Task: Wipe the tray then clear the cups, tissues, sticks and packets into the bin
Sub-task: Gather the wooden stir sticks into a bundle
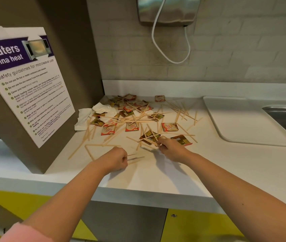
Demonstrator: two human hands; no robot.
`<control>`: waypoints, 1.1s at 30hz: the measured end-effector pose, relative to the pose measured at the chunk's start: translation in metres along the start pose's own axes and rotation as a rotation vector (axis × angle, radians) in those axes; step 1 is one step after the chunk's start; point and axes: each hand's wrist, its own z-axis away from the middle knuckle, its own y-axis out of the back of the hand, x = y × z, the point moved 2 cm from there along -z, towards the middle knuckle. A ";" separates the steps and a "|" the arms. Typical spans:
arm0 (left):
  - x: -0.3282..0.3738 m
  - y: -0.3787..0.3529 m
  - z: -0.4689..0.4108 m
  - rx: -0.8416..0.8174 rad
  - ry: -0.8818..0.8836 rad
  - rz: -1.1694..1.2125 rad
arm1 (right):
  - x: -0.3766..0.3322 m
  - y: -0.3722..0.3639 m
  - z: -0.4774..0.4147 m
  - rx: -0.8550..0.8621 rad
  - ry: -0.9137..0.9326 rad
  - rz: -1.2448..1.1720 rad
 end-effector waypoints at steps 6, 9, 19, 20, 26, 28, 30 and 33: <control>0.005 -0.010 -0.004 -0.017 0.052 0.007 | 0.005 0.004 0.001 -0.011 -0.057 -0.030; 0.005 -0.010 -0.013 0.084 0.085 0.189 | 0.004 0.008 0.001 0.009 -0.083 -0.100; 0.021 0.003 -0.053 0.203 0.207 1.232 | -0.013 0.016 -0.025 0.059 -0.191 -0.567; 0.025 0.007 -0.056 0.191 0.199 1.280 | -0.015 0.015 -0.028 0.059 -0.195 -0.603; 0.041 0.020 -0.067 0.074 0.244 1.625 | -0.031 0.009 -0.051 0.155 -0.215 -0.736; 0.042 0.024 -0.070 0.032 0.247 1.676 | -0.035 0.008 -0.060 0.186 -0.250 -0.742; 0.039 0.026 -0.077 0.000 0.260 1.705 | -0.037 0.008 -0.069 0.196 -0.267 -0.725; 0.028 0.028 -0.088 -0.005 0.274 1.715 | -0.032 0.012 -0.083 0.206 -0.284 -0.651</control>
